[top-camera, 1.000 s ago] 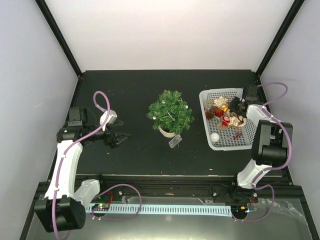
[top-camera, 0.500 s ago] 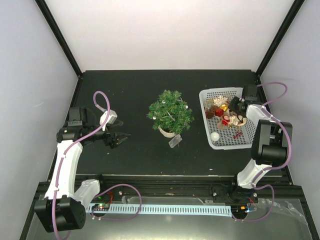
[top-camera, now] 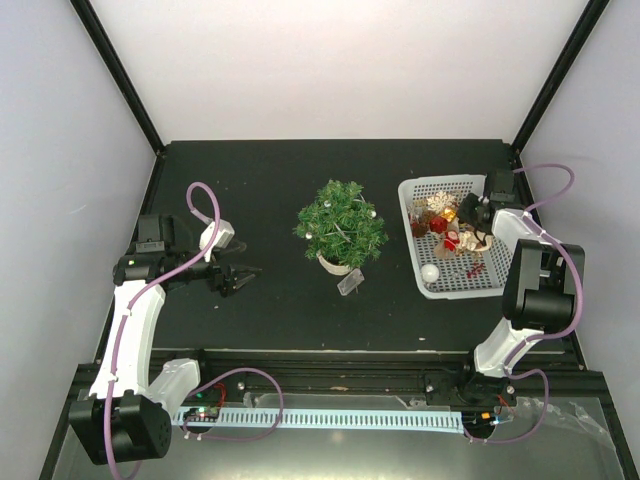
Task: Decorate the small christmas tree
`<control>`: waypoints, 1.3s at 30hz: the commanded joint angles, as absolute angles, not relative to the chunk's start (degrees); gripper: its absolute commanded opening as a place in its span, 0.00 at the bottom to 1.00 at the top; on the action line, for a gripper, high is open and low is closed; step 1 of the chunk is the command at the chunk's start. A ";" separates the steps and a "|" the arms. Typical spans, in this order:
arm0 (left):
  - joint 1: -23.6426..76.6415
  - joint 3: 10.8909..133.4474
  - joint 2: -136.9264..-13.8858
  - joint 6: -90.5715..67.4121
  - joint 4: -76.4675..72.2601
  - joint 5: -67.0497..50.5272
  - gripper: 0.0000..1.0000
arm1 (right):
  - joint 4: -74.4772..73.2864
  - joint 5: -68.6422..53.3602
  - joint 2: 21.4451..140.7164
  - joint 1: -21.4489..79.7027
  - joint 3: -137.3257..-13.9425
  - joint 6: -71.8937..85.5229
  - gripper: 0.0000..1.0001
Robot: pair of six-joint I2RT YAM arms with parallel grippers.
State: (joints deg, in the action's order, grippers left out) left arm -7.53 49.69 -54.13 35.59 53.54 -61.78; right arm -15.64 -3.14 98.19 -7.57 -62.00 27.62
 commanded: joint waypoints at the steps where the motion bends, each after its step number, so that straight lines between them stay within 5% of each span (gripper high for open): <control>1: -7.75 50.27 -53.71 36.30 53.37 -63.98 0.99 | -15.71 -3.36 98.26 -7.32 -62.77 26.81 0.35; 8: -7.80 50.27 -53.62 36.30 53.35 -63.91 0.99 | -16.00 -2.93 100.13 -6.66 -63.51 26.46 0.31; 16: -7.74 50.26 -53.59 36.24 53.34 -63.90 0.99 | -15.72 -1.43 100.15 -6.62 -63.49 26.86 0.01; 39: -7.79 49.87 -52.02 35.91 52.65 -63.28 0.99 | -22.73 6.01 79.38 -0.10 -61.76 23.97 0.01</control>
